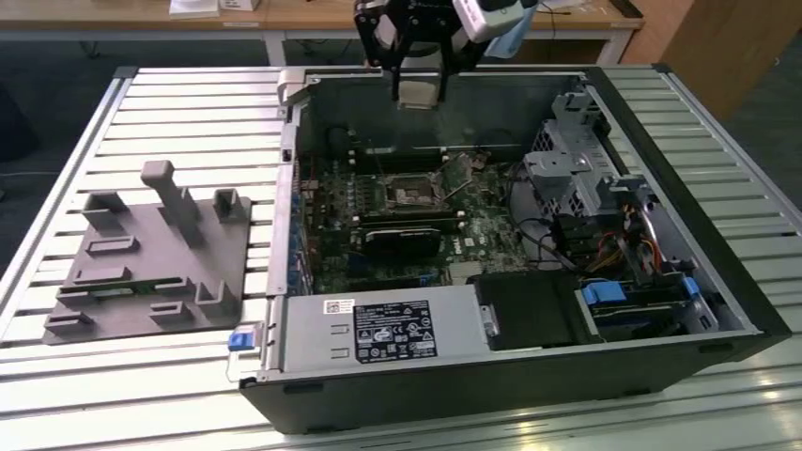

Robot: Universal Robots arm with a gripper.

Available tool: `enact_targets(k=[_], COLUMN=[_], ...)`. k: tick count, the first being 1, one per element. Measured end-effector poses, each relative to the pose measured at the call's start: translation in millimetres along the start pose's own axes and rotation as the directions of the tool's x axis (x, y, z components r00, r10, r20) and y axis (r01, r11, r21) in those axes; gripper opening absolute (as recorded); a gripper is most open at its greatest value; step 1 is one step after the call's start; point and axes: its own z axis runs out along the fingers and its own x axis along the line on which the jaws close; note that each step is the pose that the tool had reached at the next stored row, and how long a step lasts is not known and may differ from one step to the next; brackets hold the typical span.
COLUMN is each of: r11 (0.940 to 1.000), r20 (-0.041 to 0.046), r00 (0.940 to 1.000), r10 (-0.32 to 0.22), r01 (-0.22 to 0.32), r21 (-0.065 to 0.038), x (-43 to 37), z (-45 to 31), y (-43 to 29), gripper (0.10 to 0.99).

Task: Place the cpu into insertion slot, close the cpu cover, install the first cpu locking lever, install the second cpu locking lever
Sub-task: 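Place the cpu into insertion slot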

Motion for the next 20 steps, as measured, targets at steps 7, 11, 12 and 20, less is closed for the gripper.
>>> enact_targets(k=[7,11,12,20], r11=[0.9927,0.9822,0.9791,0.9467], r20=[0.0108,0.0166,0.0180,0.0286], r00=[0.9926,0.9821,0.9789,0.9463], r10=[0.121,0.188,0.204,0.322], r01=[-0.121,-0.188,-0.204,-0.322], r21=[-0.002,-0.003,-0.004,-0.007], x=[0.0,0.0,0.0,0.0], z=[0.3,0.6,0.6,1.2], y=[0.0,-0.1,-0.1,-0.1], gripper=[0.541,0.541,0.541,0.541])
